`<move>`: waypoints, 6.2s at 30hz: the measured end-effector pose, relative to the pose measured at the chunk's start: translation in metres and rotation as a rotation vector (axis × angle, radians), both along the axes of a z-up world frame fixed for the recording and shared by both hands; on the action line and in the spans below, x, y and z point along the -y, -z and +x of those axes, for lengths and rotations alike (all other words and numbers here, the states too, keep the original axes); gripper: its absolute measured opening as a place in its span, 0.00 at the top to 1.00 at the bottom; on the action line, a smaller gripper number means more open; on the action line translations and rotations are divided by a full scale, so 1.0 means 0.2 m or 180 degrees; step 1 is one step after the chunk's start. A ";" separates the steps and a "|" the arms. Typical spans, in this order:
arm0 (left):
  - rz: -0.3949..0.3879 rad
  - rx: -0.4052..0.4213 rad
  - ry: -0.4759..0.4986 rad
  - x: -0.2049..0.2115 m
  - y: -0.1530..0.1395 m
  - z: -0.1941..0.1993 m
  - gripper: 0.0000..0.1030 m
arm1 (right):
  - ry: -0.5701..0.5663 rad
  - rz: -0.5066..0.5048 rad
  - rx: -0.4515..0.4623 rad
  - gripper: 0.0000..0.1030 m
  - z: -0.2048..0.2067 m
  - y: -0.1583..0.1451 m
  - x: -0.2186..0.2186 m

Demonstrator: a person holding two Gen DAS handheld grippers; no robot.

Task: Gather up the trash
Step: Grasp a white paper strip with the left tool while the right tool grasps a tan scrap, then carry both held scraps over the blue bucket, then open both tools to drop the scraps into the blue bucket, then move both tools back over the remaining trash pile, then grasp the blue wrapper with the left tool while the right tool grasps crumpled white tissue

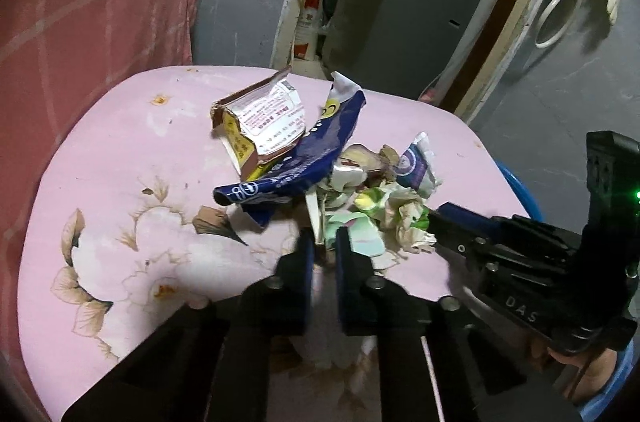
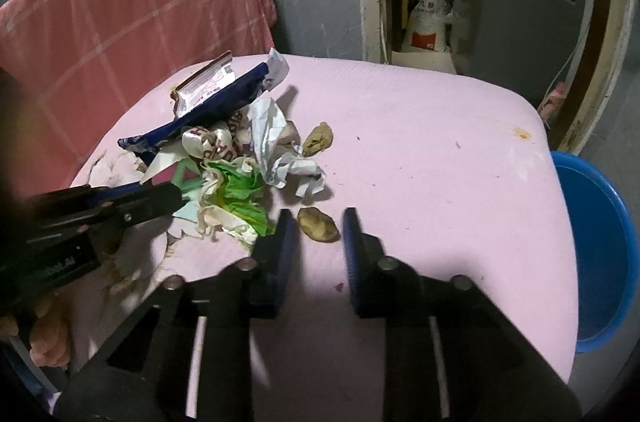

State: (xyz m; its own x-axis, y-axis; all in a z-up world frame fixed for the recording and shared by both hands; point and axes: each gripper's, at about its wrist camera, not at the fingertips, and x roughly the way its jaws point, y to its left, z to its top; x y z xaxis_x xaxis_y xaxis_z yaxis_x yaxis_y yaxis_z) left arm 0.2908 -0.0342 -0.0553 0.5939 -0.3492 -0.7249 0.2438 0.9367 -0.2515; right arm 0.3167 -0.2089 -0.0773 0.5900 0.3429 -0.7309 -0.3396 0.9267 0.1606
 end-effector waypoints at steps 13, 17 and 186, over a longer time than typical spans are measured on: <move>0.0111 0.0399 0.0006 0.11 -0.12 -0.14 0.99 | 0.0235 0.0308 0.0585 0.85 -0.17 -0.13 0.14; 0.0038 0.0670 0.0013 0.17 -0.21 -0.19 0.99 | 0.0407 0.0313 0.1038 0.85 -0.26 -0.24 0.22; 0.0718 0.0745 0.0003 -0.04 -0.04 -0.02 0.32 | 0.0025 0.0172 0.0163 0.55 -0.02 -0.06 -0.01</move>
State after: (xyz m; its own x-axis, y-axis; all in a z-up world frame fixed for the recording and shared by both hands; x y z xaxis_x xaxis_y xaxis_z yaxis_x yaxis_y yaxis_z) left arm 0.2866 -0.0272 -0.0477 0.7534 -0.1959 -0.6278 0.2714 0.9621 0.0254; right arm 0.3135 -0.2075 -0.0656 0.6290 0.3763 -0.6803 -0.3415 0.9198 0.1930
